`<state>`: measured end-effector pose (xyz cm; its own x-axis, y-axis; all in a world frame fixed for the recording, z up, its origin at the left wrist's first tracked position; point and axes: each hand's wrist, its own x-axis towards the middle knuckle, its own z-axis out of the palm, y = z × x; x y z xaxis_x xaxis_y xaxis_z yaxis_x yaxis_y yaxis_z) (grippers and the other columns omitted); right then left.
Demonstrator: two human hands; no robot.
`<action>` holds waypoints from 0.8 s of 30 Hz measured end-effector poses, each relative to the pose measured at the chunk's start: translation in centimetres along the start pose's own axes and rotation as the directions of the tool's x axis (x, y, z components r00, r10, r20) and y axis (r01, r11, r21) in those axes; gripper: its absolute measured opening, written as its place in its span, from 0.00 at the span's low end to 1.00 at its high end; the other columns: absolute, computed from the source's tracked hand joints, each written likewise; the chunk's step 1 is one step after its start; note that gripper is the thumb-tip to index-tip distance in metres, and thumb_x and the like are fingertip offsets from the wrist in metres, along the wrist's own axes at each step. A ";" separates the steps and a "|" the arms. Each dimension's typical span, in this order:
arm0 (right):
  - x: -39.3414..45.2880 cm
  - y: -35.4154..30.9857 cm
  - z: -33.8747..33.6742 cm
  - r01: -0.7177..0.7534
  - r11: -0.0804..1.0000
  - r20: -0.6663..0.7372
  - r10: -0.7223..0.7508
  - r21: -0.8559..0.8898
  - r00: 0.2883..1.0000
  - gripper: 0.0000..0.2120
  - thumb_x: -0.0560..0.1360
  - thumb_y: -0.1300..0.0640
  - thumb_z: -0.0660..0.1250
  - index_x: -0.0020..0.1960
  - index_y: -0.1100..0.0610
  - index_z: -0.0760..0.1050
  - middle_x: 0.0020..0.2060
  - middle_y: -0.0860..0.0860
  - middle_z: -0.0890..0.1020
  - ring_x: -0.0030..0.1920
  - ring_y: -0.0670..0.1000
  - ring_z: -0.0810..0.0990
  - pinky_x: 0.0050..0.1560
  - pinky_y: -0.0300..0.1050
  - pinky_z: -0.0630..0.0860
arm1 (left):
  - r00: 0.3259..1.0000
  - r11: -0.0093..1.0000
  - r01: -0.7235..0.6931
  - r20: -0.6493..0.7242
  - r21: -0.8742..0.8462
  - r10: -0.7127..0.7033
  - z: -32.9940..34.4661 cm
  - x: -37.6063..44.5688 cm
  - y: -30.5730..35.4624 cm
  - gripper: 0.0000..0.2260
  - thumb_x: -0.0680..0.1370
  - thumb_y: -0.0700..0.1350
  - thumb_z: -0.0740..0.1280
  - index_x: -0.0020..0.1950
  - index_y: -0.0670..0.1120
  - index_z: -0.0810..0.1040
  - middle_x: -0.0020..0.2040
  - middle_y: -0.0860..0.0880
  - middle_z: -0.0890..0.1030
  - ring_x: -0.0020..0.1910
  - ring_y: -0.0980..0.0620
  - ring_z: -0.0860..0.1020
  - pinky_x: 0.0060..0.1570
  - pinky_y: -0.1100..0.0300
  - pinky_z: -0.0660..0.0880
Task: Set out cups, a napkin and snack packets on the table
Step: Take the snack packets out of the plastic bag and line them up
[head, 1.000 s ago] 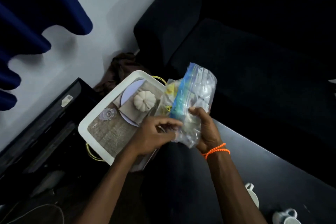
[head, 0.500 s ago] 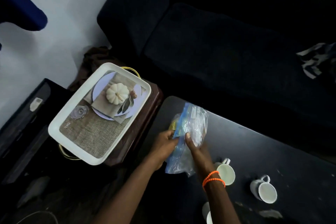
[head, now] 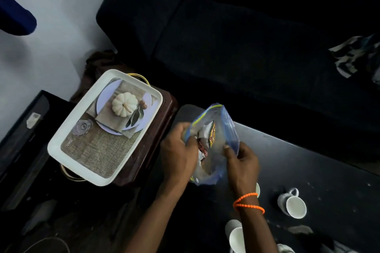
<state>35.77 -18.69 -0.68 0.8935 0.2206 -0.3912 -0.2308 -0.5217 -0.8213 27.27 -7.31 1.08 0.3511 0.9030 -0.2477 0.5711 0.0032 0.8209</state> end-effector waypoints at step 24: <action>-2.2 -5.4 8.1 0.156 0.913 0.274 -0.051 -0.377 0.960 0.03 0.78 0.56 0.66 0.50 0.54 0.72 0.44 0.51 0.82 0.40 0.46 0.79 0.50 0.46 0.77 | 0.978 0.996 -0.077 -0.201 -0.054 0.064 -4.3 -0.3 -2.9 0.08 0.79 0.44 0.66 0.53 0.52 0.84 0.44 0.56 0.85 0.43 0.67 0.79 0.45 0.75 0.71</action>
<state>31.91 -9.64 1.26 0.7643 0.4644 -0.4474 0.0744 -0.7527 -0.6542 22.31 -5.75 1.00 0.2310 0.9692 -0.0861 0.5016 -0.0428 0.8640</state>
